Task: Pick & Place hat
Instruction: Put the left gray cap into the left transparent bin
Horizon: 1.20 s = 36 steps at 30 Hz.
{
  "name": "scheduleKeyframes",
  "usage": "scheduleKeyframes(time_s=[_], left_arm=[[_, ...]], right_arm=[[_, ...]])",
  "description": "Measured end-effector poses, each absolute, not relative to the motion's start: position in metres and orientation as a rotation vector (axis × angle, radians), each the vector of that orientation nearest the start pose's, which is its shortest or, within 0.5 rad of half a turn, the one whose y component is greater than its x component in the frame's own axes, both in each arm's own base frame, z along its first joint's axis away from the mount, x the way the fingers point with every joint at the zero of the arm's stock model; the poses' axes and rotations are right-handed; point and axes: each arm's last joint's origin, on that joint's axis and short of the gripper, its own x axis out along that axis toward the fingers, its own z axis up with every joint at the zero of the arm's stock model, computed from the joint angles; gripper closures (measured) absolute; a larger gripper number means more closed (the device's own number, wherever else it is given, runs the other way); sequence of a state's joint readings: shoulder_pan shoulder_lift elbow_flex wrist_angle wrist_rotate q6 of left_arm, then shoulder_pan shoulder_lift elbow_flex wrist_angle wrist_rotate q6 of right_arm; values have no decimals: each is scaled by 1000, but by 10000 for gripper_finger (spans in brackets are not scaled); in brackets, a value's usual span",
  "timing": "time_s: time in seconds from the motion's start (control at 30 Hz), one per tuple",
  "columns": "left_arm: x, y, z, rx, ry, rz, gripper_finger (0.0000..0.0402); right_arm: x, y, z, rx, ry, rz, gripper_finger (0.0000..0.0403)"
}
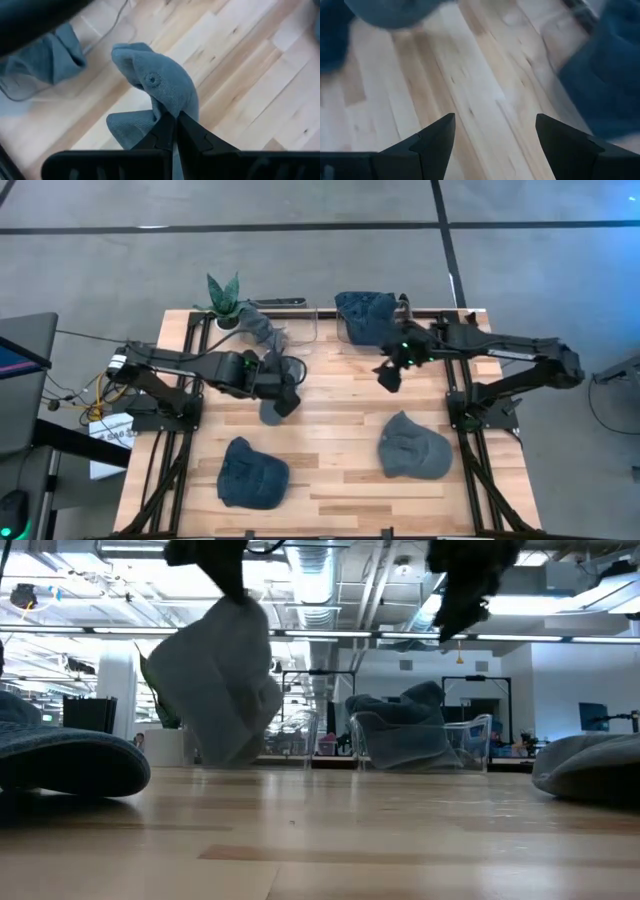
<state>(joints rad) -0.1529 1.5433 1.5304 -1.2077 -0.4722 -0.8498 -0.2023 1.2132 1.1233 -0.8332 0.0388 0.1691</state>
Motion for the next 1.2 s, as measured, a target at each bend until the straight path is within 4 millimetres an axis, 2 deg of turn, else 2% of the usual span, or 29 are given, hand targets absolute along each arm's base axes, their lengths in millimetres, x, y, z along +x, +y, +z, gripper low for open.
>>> scheduleKeyframes(time_s=[0.13,0.27,0.5,0.67,0.77,0.97,1.1,1.2], left_arm=[[278,-36,322,-404,896,705,401],[263,-43,309,-427,861,655,401],[236,-50,295,-516,851,617,401],[230,-55,294,-551,838,600,401],[229,-60,294,-560,855,571,401],[226,-70,293,-571,882,535,401],[221,-73,292,-584,907,559,401],[219,-74,291,-597,920,580,401]], right_arm=[[254,-63,306,289,809,-216,133],[280,-75,303,240,717,-134,133],[351,-97,304,66,706,-68,133],[403,-113,298,-125,669,-3,133],[427,-119,284,-246,651,39,133],[455,-133,249,-523,660,94,133],[471,-142,238,-721,650,29,133],[479,-143,229,-765,663,46,133]])
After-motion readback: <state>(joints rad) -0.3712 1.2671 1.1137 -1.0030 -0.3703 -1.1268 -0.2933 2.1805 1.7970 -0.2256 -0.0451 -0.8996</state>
